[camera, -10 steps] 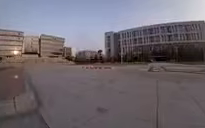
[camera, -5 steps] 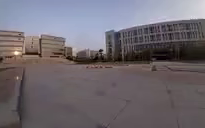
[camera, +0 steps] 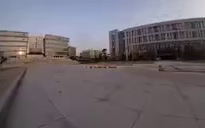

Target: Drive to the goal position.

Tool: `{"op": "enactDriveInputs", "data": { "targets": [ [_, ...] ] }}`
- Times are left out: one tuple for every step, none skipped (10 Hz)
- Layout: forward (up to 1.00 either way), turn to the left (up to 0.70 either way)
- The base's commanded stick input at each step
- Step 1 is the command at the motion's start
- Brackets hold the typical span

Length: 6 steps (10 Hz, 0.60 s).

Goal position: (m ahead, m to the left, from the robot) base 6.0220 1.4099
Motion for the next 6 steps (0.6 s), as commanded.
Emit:
{"op": "enactDriveInputs", "data": {
  "targets": [
    [0.7, 0.14],
    [0.7, 0.14],
    [0.7, 0.14],
    [0.7, 0.14],
    [0.7, 0.14],
    [0.7, 0.14]
  ]
}}
